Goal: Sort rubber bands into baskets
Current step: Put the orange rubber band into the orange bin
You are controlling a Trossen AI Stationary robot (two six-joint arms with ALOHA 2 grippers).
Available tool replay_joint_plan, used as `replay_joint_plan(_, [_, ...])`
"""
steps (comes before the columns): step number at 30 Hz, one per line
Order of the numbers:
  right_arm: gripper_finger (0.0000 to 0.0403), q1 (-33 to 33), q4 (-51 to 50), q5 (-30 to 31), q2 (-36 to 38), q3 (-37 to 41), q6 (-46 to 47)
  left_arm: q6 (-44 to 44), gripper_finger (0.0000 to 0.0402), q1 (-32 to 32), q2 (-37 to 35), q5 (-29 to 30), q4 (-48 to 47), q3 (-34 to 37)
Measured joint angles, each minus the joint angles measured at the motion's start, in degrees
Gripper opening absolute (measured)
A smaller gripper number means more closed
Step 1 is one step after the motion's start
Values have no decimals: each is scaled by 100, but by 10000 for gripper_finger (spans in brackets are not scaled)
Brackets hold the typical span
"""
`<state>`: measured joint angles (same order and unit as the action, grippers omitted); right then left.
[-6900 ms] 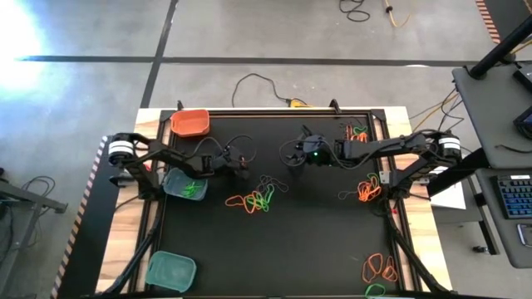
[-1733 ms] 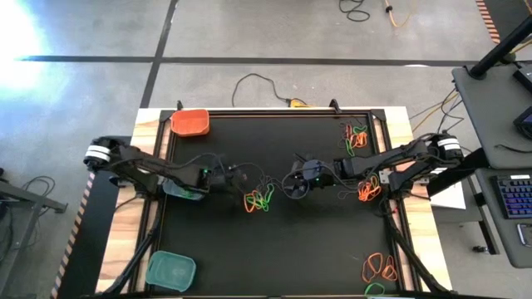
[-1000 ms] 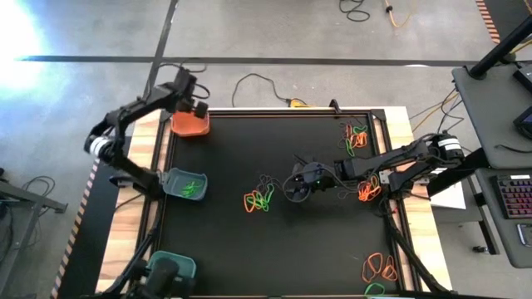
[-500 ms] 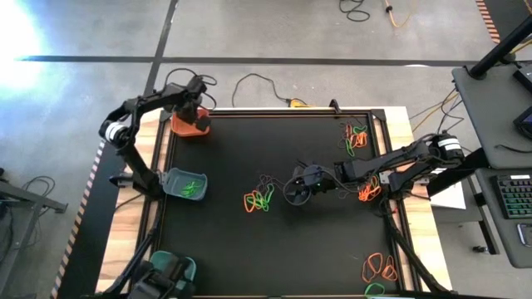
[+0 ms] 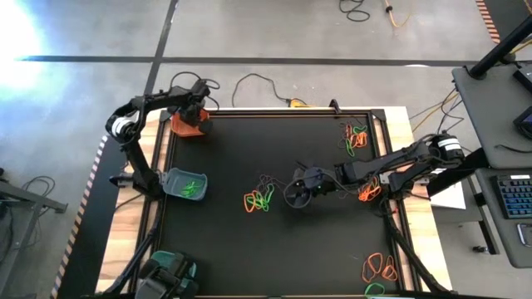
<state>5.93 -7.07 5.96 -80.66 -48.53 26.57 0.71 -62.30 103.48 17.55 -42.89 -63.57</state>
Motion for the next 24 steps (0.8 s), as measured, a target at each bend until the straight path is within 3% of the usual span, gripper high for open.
replay_joint_plan(13, [228,21,0,2,0,-1,18,172,136,62,-315,-8,-341,-7])
replay_joint_plan(18, [228,21,0,2,0,1,187,192,154,423,-1230,-296,-816,52])
replay_joint_plan(24, [228,21,20,10,0,0,91,-11,157,1443,-2850,-1316,-604,415])
